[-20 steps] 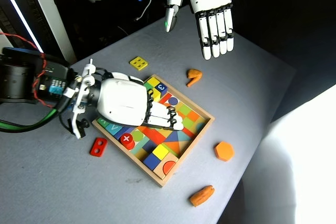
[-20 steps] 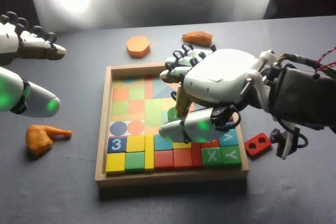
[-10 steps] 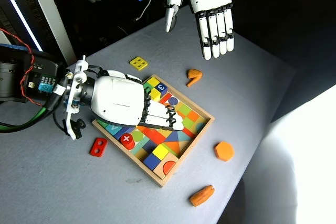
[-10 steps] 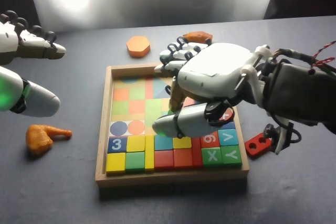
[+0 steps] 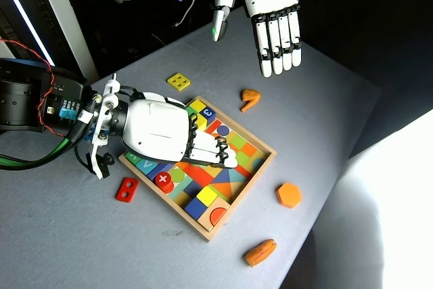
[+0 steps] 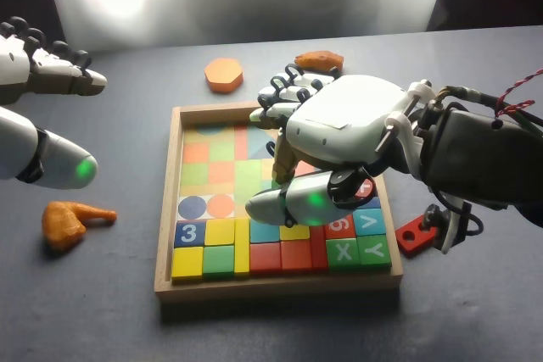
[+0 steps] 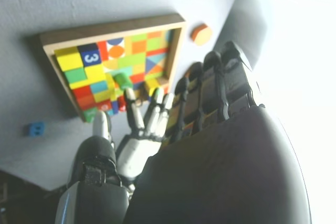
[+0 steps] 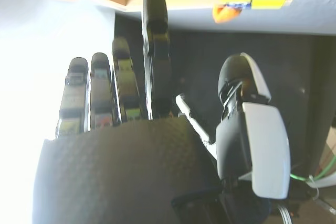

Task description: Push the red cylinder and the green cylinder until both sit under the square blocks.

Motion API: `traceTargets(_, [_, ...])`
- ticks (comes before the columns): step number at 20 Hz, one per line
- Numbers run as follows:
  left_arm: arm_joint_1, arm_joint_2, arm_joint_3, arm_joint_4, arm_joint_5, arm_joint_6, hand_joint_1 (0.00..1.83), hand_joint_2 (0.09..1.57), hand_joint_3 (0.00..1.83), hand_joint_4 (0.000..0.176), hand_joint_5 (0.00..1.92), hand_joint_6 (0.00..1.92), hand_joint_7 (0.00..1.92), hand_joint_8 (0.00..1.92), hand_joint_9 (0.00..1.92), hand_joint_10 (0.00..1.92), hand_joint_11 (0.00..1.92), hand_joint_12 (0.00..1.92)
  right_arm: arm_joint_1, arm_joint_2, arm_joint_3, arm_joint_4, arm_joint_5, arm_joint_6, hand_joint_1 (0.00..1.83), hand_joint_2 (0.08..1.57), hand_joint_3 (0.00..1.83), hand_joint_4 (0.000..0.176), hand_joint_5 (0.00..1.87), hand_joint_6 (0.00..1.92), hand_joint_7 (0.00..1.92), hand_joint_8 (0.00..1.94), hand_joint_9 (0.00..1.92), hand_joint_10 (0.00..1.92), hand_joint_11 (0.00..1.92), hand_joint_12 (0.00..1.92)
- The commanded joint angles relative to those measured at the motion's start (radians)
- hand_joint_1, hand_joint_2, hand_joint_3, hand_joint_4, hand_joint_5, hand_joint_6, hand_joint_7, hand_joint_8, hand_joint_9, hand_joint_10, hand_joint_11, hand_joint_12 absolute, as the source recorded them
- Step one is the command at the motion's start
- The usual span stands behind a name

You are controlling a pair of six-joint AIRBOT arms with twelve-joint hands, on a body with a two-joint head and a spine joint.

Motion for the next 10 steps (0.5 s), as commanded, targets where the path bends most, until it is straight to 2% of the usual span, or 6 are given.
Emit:
traceTargets(1, [-0.013,0.006,0.002,0.017,-0.074,0.004,0.0,1.18,0.0,0.008,0.02,0.0,0.06,0.0,0.04,0.0,0.0,0.1,0.002,0.005,0.002,-0.021,0.075,0.007,0.03,1.17,0.0,0.0,0.95,0.0,0.22,0.01,0.04,0.0,0.0,0.0])
traceTargets(2, [-0.013,0.006,0.002,0.017,-0.074,0.005,0.0,1.18,0.0,0.002,0.04,0.01,0.08,0.01,0.06,0.01,0.0,0.14,0.001,0.004,0.003,-0.021,0.075,0.009,0.02,1.17,0.0,0.0,0.95,0.0,0.22,0.01,0.04,0.01,0.0,0.0])
traceTargets(4, [-0.013,0.006,0.002,0.017,-0.074,0.005,0.0,1.17,0.0,0.009,0.04,0.0,0.08,0.0,0.07,0.01,0.0,0.19,-0.004,0.002,0.004,-0.021,0.074,0.01,0.0,1.17,0.0,0.0,0.94,0.0,0.22,0.0,0.04,0.01,0.0,0.0])
traceTargets(8, [-0.013,0.006,0.003,0.018,-0.074,0.005,0.0,1.17,0.0,0.008,0.05,0.01,0.08,0.0,0.07,0.01,0.0,0.19,-0.02,0.001,0.006,-0.021,0.069,0.016,0.04,1.17,0.0,0.0,0.96,0.01,0.23,0.01,0.05,0.01,0.0,0.0])
traceTargets(10, [-0.013,0.006,0.003,0.018,-0.075,0.005,0.0,1.19,0.0,0.005,0.04,0.0,0.06,0.0,0.04,0.01,0.0,0.06,-0.022,0.001,0.006,-0.021,0.067,0.016,0.07,1.17,0.0,0.0,0.96,0.0,0.23,0.0,0.07,0.01,0.01,0.01])
